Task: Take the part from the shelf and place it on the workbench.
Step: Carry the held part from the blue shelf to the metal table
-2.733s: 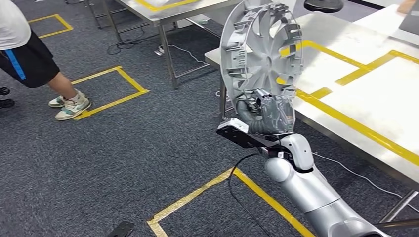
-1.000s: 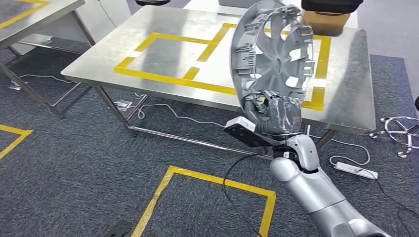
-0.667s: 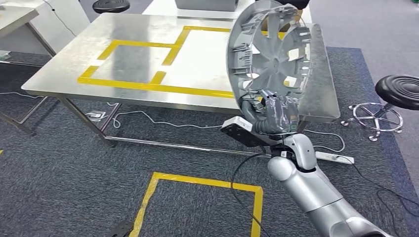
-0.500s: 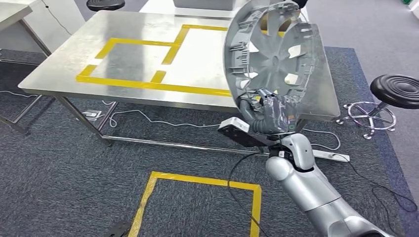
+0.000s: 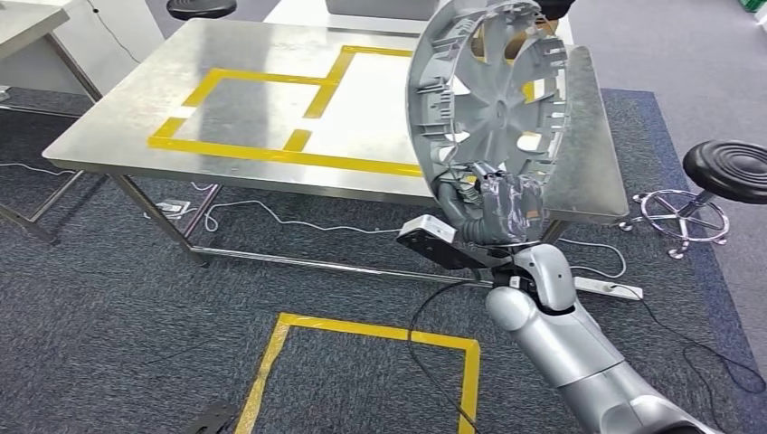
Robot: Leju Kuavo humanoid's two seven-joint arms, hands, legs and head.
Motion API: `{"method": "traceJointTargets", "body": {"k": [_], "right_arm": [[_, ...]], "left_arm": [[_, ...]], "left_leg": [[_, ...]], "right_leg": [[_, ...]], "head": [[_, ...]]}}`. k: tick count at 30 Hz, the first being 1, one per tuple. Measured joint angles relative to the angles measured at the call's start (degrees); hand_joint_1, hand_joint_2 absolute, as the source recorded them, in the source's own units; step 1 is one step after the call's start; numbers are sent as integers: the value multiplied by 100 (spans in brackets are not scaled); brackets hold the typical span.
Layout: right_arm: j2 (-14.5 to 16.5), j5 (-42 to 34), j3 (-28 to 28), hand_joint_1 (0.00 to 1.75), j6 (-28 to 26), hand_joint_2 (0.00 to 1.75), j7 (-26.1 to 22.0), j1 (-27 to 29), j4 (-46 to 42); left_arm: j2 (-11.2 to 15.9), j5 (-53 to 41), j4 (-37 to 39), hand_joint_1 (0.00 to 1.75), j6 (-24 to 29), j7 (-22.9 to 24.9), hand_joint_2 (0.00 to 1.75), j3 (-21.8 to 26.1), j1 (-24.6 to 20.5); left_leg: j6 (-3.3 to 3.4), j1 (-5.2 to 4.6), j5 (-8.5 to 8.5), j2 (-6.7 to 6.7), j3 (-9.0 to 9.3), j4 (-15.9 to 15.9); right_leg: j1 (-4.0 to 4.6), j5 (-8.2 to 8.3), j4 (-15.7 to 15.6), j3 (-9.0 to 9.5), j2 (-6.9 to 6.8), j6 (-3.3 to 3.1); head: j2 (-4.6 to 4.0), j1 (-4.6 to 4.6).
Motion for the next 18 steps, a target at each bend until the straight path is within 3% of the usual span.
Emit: {"method": "traceJointTargets", "body": {"k": [8, 14, 16, 18], "right_arm": [[8, -2, 3, 175, 4, 175, 2, -15, 3], [11, -11, 2, 175, 4, 175, 1, -24, 20], [11, -14, -3, 175, 3, 175, -1, -26, 16], [12, -16, -5, 175, 2, 175, -3, -30, 15]], "left_arm": [[9, 26, 0, 0, -58, 48, 175, 2, -3], [24, 25, 0, 0, -58, 51, 175, 2, -9], [27, 24, 0, 0, -57, 51, 175, 2, -16], [31, 22, 0, 0, -58, 51, 175, 2, -14]], "left_leg": [[-7, -3, 10, -2, -3, -11], [66, -40, 23, 6, 10, -38], [110, -17, 47, 29, 54, -107], [138, 0, 54, 63, 90, -148]], "right_leg": [[-5, 10, 2, -11, 0, 0], [-52, 16, -18, -17, 17, 71], [-47, -74, 106, -87, -95, 102], [-46, -360, 660, -356, -283, 124]], "head": [[-1, -2], [1, -3], [0, 15], [-1, 37]]}}
